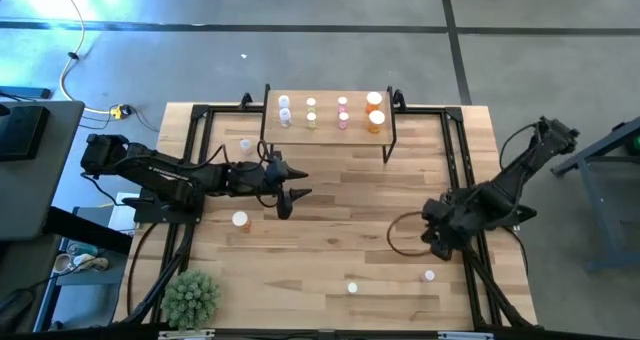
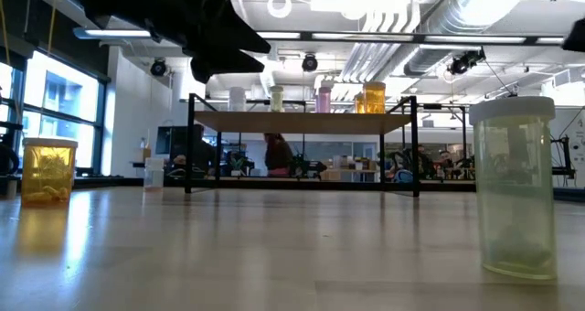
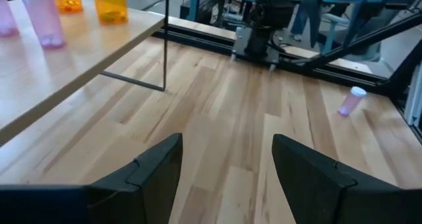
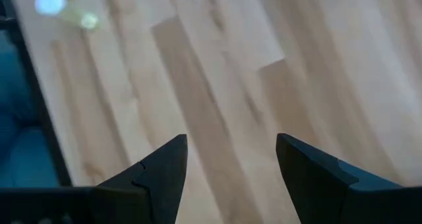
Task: Pick and place medicine bottles onto shelf by color
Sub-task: Put the pink pill bottle on the shelf aligned with the pink bottle
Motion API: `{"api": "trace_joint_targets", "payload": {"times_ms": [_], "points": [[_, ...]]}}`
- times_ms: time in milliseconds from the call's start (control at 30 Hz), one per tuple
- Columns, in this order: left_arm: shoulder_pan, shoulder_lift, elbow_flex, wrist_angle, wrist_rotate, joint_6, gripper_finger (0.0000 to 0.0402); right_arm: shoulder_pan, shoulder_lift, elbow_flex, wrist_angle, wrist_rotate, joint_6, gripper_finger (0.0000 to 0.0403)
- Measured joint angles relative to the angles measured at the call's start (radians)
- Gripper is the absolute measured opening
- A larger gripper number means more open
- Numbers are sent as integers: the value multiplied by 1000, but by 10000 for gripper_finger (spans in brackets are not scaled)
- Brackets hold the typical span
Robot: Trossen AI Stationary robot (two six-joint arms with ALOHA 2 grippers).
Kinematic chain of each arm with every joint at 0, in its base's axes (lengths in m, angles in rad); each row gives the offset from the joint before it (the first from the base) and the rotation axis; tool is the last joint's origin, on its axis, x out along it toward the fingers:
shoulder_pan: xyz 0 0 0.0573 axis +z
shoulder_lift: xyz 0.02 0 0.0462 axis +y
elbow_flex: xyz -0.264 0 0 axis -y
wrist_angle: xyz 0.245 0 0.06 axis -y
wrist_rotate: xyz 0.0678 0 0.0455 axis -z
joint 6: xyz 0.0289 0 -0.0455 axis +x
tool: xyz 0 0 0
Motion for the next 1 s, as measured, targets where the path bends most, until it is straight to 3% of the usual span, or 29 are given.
{"api": "trace_joint_targets", "payload": {"times_ms": [333, 633, 733, 867, 1000], "points": [[-25, 0, 0, 0, -1, -81, 225, 252, 41, -19, 151, 84, 199, 222], [-26, 0, 0, 0, -7, -101, 225, 379, 183, 43, 322, 79, 326, 222], [-26, 0, 0, 0, -7, -117, 225, 398, 251, 143, 264, 79, 323, 222], [-26, 0, 0, 0, -7, -129, 225, 416, 343, 293, 59, 139, 316, 222], [-26, 0, 0, 0, -7, -132, 225, 437, 443, 346, -115, 180, 335, 222]]}}
